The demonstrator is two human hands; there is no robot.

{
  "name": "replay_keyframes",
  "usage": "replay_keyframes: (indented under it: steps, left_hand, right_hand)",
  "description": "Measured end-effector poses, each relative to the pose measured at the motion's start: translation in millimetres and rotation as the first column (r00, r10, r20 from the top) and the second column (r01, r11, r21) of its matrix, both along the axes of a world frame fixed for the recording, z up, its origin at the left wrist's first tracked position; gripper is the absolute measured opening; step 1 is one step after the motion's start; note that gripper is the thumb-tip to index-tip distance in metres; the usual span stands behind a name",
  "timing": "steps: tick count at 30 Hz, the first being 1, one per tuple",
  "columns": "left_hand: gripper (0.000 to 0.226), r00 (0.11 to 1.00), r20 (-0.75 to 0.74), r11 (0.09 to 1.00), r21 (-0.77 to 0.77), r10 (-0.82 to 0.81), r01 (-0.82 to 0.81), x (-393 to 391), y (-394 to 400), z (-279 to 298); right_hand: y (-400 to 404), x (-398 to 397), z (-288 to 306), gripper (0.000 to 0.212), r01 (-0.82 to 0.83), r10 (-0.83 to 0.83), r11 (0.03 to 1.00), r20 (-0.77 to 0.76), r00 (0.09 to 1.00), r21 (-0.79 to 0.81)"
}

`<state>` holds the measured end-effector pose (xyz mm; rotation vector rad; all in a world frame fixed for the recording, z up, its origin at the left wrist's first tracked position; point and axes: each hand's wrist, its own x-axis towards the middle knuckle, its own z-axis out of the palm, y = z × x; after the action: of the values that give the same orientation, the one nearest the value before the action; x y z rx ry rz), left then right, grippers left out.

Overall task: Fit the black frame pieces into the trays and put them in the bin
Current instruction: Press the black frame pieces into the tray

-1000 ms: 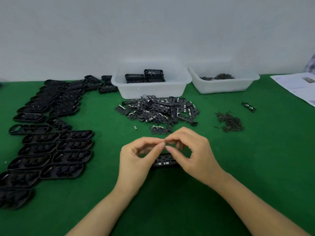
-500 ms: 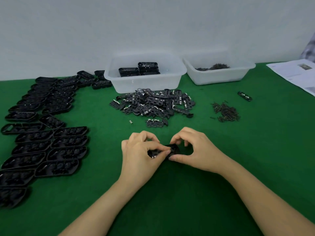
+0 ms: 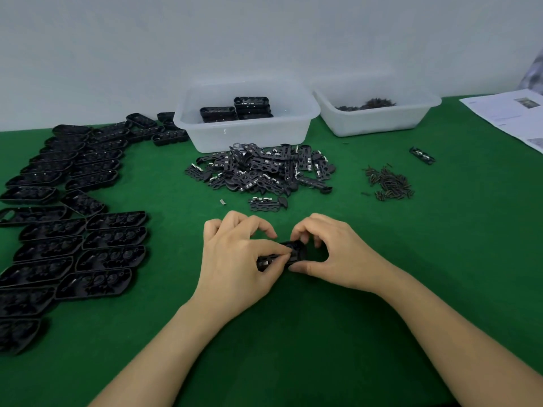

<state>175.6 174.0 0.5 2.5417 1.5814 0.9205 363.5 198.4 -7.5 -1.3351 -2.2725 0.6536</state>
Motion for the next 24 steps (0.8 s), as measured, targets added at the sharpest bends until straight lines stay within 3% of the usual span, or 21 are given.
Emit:
replay_keyframes:
  steps: [7,12,18,24]
  left_hand:
    - [0.018,0.996,0.066,0.997,-0.054,-0.053,0.056,-6,3,-4]
    - [0.049,0.998,0.04,0.987,-0.148,-0.055,0.06,-20,3,-9]
    - [0.038,0.992,0.109,0.979,-0.19,-0.06,0.08,-21,6,-12]
    - [0.04,0.988,0.141,0.984,-0.158,-0.06,0.082,-20,6,-15]
  right_hand:
    - [0,0,0,0.031,0.007,-0.008,1.0,-0.01,1.0,-0.017]
    - [-1,-1,0,0.031,0.011,-0.011,1.0,-0.009,1.0,-0.021]
    - [-2,-2,1,0.033,0.008,-0.009,0.998,-0.02,1.0,-0.06]
    - [-5,-7,3,0.02,0.046,-0.052,0.996,-0.094,0.994,-0.075]
